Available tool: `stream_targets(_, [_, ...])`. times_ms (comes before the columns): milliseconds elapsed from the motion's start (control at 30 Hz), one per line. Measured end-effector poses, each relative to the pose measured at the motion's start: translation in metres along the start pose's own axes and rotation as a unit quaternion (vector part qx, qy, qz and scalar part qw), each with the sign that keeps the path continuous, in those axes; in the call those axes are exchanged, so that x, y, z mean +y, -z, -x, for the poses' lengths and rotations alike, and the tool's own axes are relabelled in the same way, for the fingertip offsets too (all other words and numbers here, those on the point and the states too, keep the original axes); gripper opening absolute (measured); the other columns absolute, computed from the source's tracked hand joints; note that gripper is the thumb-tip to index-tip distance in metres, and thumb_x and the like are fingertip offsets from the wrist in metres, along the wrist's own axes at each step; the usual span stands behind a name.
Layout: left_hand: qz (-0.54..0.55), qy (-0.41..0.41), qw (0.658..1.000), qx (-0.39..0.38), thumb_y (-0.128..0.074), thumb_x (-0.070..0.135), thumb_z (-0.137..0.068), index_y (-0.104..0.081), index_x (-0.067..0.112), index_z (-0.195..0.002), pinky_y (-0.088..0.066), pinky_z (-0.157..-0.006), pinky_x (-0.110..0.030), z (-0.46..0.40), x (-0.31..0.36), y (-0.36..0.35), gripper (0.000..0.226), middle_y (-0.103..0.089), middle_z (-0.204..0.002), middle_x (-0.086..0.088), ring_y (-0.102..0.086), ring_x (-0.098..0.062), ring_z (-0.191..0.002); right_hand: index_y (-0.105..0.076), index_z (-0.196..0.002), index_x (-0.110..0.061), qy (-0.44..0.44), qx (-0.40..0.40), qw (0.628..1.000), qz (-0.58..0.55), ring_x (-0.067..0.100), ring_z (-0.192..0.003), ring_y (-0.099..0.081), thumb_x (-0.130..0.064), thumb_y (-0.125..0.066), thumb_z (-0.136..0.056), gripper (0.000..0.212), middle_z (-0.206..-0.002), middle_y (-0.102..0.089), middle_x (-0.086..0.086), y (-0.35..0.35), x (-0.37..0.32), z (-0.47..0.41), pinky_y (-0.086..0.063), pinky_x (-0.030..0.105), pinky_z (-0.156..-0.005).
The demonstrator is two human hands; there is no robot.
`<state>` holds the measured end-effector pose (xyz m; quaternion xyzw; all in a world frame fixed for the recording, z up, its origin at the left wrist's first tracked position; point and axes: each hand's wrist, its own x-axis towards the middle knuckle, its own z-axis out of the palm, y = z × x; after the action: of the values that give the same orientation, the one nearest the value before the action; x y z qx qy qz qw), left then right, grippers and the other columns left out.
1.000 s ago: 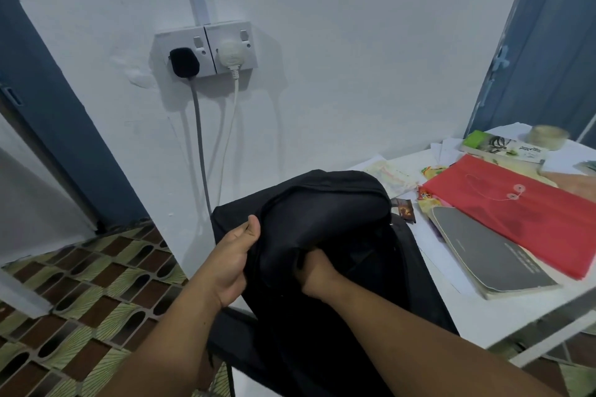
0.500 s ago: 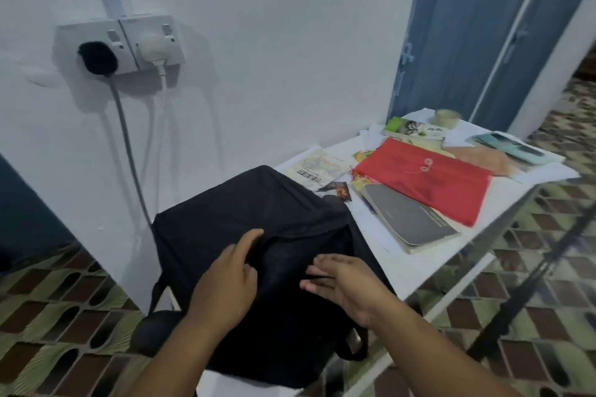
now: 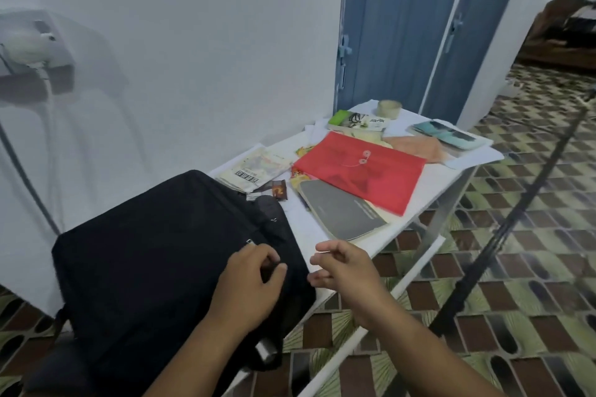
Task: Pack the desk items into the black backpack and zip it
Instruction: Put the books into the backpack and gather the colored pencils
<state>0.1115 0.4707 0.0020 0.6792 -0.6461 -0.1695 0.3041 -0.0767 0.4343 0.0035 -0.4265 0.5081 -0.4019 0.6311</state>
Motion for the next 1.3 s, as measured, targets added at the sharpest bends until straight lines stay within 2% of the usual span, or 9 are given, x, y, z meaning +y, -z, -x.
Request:
stream_targets(267, [0.076, 0.043, 0.996, 0.014, -0.067, 0.019, -0.089, -0.065, 0.028, -0.074, -0.044, -0.068, -0.018, -0.052, 0.085, -0.079, 0.018, -0.065, -0.081, 0.010, -0.057, -0.002, -0.078, -0.067, -0.100, -0.011, 0.020, -0.027, 0.998, 0.053, 0.026, -0.070, -0.071, -0.009, -0.067, -0.093, 0.007, -0.097, -0.072, 0.018, 0.104, -0.027, -0.039, -0.062, 0.044, -0.078])
stream_targets(400, [0.108, 0.097, 0.989, 0.025, -0.068, 0.018, -0.088, -0.066, 0.026, -0.072, -0.044, -0.064, -0.020, -0.066, 0.117, -0.113, 0.018, -0.067, -0.076, 0.011, -0.057, 0.001, -0.070, -0.066, -0.102, -0.008, 0.026, -0.038, 0.997, 0.066, 0.025, -0.071, -0.071, -0.006, -0.064, -0.094, 0.008, -0.103, -0.069, 0.023, 0.154, -0.042, -0.053, -0.060, 0.033, -0.065])
stream_targets(533, [0.126, 0.136, 0.982, 0.019, -0.067, 0.018, -0.088, -0.068, 0.025, -0.074, -0.045, -0.064, -0.021, -0.075, 0.128, -0.129, 0.016, -0.065, -0.073, 0.015, -0.054, 0.004, -0.065, -0.067, -0.102, -0.009, 0.017, -0.049, 0.996, 0.066, 0.026, -0.074, -0.070, -0.006, -0.064, -0.094, 0.009, -0.104, -0.069, 0.022, 0.183, -0.051, -0.068, -0.058, 0.028, -0.064])
stream_targets(667, [0.129, 0.154, 0.980, 0.011, -0.067, 0.017, -0.090, -0.068, 0.024, -0.076, -0.045, -0.064, -0.020, -0.093, 0.126, -0.137, 0.015, -0.066, -0.076, 0.007, -0.054, 0.004, -0.064, -0.068, -0.101, -0.012, 0.019, -0.035, 0.996, 0.074, 0.032, -0.077, -0.072, -0.009, -0.065, -0.094, 0.009, -0.098, -0.072, 0.015, 0.198, -0.053, -0.090, -0.062, 0.039, -0.073])
stream_targets(800, [0.141, 0.156, 0.978, 0.003, -0.067, 0.016, -0.090, -0.069, 0.022, -0.076, -0.042, -0.061, -0.014, -0.118, 0.115, -0.145, 0.015, -0.061, -0.067, 0.013, -0.052, 0.003, -0.061, -0.068, -0.101, -0.012, 0.012, -0.028, 0.996, 0.084, 0.029, -0.076, -0.071, -0.009, -0.065, -0.093, 0.009, -0.095, -0.073, 0.014, 0.201, -0.057, -0.116, -0.061, 0.046, -0.078])
stream_targets(867, [0.130, 0.151, 0.980, 0.003, -0.068, 0.014, -0.089, -0.068, 0.022, -0.075, -0.042, -0.062, -0.013, -0.136, 0.108, -0.148, 0.016, -0.062, -0.067, 0.015, -0.053, 0.003, -0.063, -0.068, -0.101, -0.012, 0.015, -0.026, 0.994, 0.101, 0.024, -0.073, -0.070, -0.010, -0.065, -0.094, 0.008, -0.093, -0.072, 0.013, 0.200, -0.063, -0.133, -0.062, 0.038, -0.072])
stream_targets(1000, [0.088, 0.132, 0.987, 0.012, -0.069, 0.015, -0.087, -0.067, 0.031, -0.082, -0.041, -0.076, -0.012, -0.178, 0.092, -0.153, 0.017, -0.066, -0.094, 0.011, -0.058, 0.000, -0.090, -0.068, -0.101, -0.013, 0.022, -0.012, 0.992, 0.124, 0.016, -0.064, -0.066, -0.012, -0.064, -0.095, 0.007, -0.076, -0.066, 0.005, 0.201, -0.075, -0.171, -0.058, 0.031, -0.066])
stream_targets(1133, [0.049, 0.121, 0.991, 0.022, -0.061, 0.037, -0.077, -0.061, 0.046, -0.088, -0.049, -0.092, -0.037, -0.214, 0.084, -0.160, 0.014, -0.062, -0.103, 0.017, -0.059, -0.010, -0.103, -0.069, -0.099, -0.015, 0.037, 0.007, 0.989, 0.143, 0.012, -0.061, -0.063, -0.013, -0.065, -0.094, 0.007, -0.071, -0.063, 0.000, 0.206, -0.082, -0.210, -0.059, 0.043, -0.075])
stream_targets(1300, [0.032, 0.113, 0.993, 0.026, -0.055, 0.052, -0.073, -0.060, 0.053, -0.092, -0.053, -0.089, -0.043, -0.260, 0.078, -0.176, 0.021, -0.062, -0.098, 0.022, -0.061, -0.008, -0.097, -0.069, -0.097, -0.015, 0.054, 0.007, 0.988, 0.148, 0.013, -0.065, -0.064, -0.010, -0.065, -0.094, 0.007, -0.073, -0.064, 0.000, 0.216, -0.101, -0.261, -0.059, 0.042, -0.076])
